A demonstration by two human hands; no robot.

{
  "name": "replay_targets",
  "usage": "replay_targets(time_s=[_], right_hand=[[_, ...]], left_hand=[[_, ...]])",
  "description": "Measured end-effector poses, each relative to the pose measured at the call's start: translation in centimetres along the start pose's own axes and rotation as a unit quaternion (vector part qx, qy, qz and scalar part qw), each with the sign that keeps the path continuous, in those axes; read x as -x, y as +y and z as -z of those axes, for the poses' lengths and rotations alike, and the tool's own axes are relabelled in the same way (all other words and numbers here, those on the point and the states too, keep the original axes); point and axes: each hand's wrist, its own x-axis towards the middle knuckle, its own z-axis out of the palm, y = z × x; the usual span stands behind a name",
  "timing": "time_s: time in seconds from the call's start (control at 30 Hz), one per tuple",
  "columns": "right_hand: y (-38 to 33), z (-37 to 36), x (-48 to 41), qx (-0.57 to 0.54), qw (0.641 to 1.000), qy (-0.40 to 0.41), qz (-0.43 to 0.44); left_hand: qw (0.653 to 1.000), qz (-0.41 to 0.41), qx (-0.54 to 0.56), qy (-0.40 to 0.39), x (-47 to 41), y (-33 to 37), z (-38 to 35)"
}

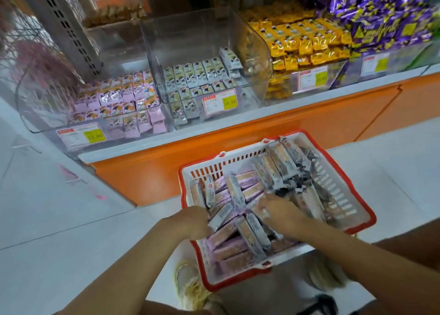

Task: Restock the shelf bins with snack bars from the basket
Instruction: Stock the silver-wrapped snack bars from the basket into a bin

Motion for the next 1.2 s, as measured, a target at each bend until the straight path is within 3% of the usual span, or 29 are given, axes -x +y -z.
replay_targets(time_s=[0.13, 0.27, 0.43, 0.53, 0.6, 0.7, 0.77, 0.83, 0.93, 1.07, 1.2], right_hand=[[-0.5, -5.2, -0.7, -0.077, 0.996, -0.011, -0.047], [-0.4, -5.7, -1.7, -0.111, 0.992, 0.004, -0.068], [-1.1, -6.2, -1.1, -0.015, 0.995, 0.022, -0.099], [-1.2, -5.3, -0.5, -0.135, 0.984, 0.041, -0.112], [-1.4, -3.4, 0.0, -0.312, 0.941, 0.056, -0.119], [-2.1, 0.3, 0.9, -0.562, 0.823, 0.008, -0.075], [-2.5, 2.8, 1.4, -0.697, 0.716, -0.041, -0.009], [-3.2, 4.5, 1.8, -0.762, 0.644, -0.064, 0.027], [-3.7, 5.6, 2.0, -0.784, 0.617, -0.049, 0.045], [-3.6, 6.4, 2.4, -0.737, 0.674, 0.014, 0.049], [-3.5, 7.2, 2.8, -0.796, 0.602, 0.016, 0.060]], left_hand=[[0.999, -0.016, 0.024, -0.030, -0.4, 0.1, 0.2], [0.999, 0.000, 0.037, -0.036, -0.1, 0.5, -0.2], [0.998, 0.001, 0.036, -0.055, 0.0, 0.8, -0.6], [0.998, -0.009, 0.039, -0.038, 0.1, 0.9, -0.1], [0.998, -0.021, 0.055, -0.012, 0.3, 1.0, 0.6], [0.988, -0.057, 0.139, 0.017, 0.3, 1.5, 1.8], [0.954, -0.075, 0.287, 0.040, 0.4, 2.4, 2.5], [0.887, -0.086, 0.449, 0.073, 0.6, 3.4, 3.4], [0.806, -0.078, 0.574, 0.123, 1.1, 4.4, 4.5], [0.739, -0.060, 0.659, 0.128, 1.4, 4.9, 4.8], [0.710, -0.061, 0.694, 0.106, 1.4, 4.7, 5.1]])
